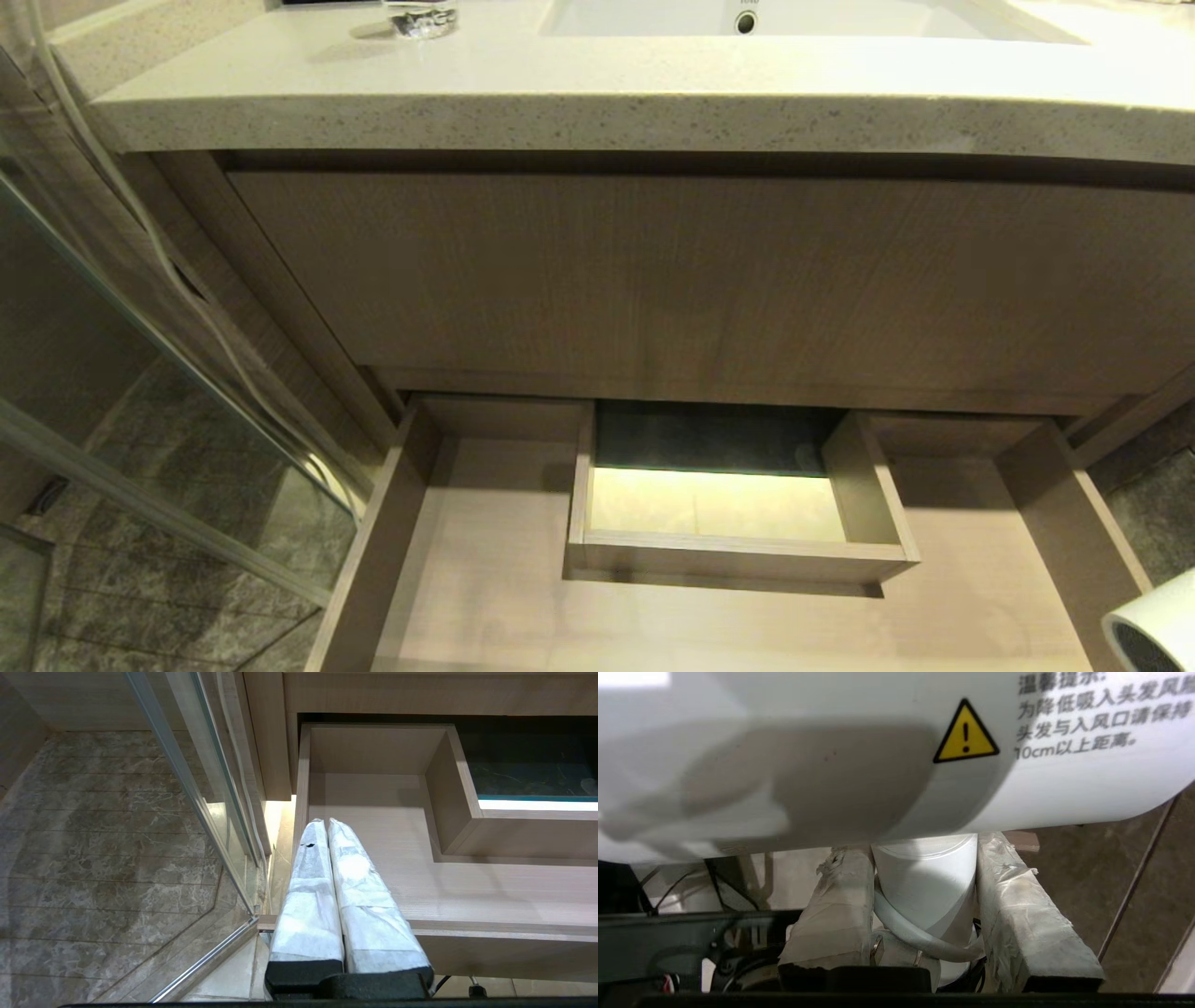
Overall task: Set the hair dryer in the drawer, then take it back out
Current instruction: Put it into the drawer
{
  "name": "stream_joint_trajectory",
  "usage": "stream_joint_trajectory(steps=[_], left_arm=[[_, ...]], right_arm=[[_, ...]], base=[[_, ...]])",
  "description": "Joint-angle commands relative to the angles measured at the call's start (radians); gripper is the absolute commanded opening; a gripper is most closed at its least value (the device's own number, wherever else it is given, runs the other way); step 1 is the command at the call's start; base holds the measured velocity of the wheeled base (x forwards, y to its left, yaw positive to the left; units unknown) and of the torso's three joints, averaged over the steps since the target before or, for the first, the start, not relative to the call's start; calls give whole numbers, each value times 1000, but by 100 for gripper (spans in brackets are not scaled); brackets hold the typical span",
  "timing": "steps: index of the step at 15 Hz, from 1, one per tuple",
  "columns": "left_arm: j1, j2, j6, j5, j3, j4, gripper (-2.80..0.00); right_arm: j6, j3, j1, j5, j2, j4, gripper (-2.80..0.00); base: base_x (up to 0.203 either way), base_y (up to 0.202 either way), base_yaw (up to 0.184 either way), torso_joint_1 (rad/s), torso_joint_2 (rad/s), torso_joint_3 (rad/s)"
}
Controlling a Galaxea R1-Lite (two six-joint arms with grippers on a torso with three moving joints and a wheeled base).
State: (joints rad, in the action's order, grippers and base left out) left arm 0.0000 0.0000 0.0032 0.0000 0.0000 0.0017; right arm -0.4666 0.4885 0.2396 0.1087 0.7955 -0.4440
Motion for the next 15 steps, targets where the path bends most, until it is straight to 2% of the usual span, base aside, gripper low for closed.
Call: stream_joint_trajectory(steps=[1,9,15], left_arm=[[0,0,0,0,0,0,-280],[0,0,0,0,0,0,-280],[0,0,0,0,0,0,-280]], right_arm=[[7,51,0,3,285,57,-280],[18,267,-2,13,952,497,-280],[18,397,11,62,1217,624,-280]], base=[[0,0,0,0,0,0],[0,0,0,0,0,0],[0,0,0,0,0,0]])
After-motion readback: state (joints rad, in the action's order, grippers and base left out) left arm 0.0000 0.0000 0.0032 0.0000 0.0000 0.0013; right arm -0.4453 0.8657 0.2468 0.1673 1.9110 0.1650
